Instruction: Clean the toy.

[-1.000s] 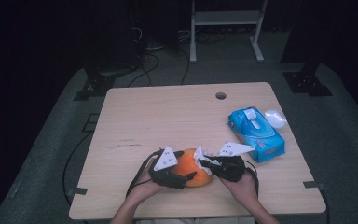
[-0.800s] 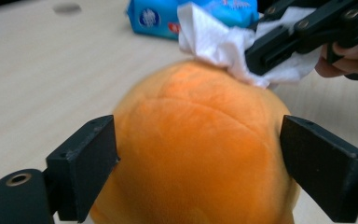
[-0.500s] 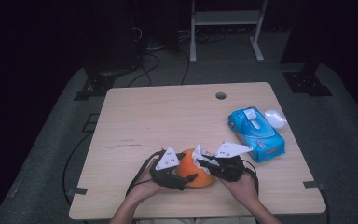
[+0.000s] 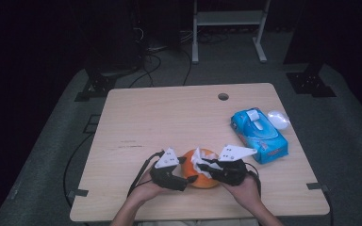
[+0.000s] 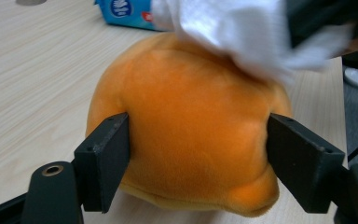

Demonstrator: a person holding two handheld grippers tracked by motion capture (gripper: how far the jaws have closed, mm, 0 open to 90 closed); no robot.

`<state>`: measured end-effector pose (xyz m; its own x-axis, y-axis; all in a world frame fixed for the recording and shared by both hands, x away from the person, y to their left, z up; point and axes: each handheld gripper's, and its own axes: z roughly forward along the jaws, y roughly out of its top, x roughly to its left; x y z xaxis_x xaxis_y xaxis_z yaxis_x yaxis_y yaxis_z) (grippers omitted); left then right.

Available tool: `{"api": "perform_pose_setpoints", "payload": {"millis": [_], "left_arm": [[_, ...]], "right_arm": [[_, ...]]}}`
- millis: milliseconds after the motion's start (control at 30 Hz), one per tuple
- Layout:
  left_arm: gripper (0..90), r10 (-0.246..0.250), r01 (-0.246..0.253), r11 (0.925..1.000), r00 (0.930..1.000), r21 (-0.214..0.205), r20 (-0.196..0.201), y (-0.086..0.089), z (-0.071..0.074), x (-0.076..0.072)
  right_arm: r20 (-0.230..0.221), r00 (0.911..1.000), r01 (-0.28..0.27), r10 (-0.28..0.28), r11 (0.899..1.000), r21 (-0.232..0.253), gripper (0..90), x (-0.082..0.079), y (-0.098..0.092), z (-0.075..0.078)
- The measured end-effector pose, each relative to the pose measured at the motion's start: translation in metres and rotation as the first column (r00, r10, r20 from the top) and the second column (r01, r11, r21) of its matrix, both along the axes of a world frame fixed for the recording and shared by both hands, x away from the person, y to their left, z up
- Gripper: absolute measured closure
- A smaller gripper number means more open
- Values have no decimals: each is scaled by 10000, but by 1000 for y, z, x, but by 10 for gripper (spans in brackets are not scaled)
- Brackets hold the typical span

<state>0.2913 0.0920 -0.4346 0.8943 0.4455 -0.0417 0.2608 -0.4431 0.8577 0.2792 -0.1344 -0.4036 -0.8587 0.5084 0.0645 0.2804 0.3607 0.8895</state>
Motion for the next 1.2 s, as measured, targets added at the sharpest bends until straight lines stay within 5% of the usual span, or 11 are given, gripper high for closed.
{"api": "perform_pose_setpoints", "payload": {"millis": [133,267,367,500,600,700,833,933,1033,1100,1200], "left_arm": [[244,-53,47,9990,9999,452,122,-6,-2,-3],[244,15,-11,9991,10000,428,-95,-1,-7,-1],[235,-179,182,9979,9998,616,-58,-2,-4,-1],[178,-212,194,9992,9983,337,542,-3,3,-3],[169,-227,172,9986,9937,507,1097,-7,2,-6],[214,-94,14,9965,9955,842,940,-7,-1,-6],[230,218,-248,9965,9990,802,379,0,-4,0],[200,63,-105,9983,9973,573,733,-1,0,-1],[170,-27,35,10000,9895,-56,1442,-5,6,-4],[171,4,-43,9997,9872,243,1593,-9,3,-4],[225,312,-331,9993,9944,174,1008,-6,-3,0]], "right_arm": [[440,9987,287,-250,9959,-859,792,-2,5,1],[151,9864,1643,-1636,9827,-857,791,15,-22,-3],[-285,9802,1939,-1957,9794,-565,791,21,-36,-5],[-204,9845,1730,-1743,9834,-541,791,19,-29,-8],[-483,9960,758,-749,9970,163,773,15,-23,-9],[-597,9963,622,-614,9980,121,785,17,-24,-9],[-950,9869,1314,-1303,9913,59,793,24,-38,-14],[-1248,9801,1590,-1545,9869,271,796,27,-44,-17],[-946,9898,1112,-1064,9927,469,796,20,-35,-14],[-742,9956,615,-576,9968,509,796,15,-26,-12],[-753,9943,775,-750,9965,311,797,17,-25,-12]]}}
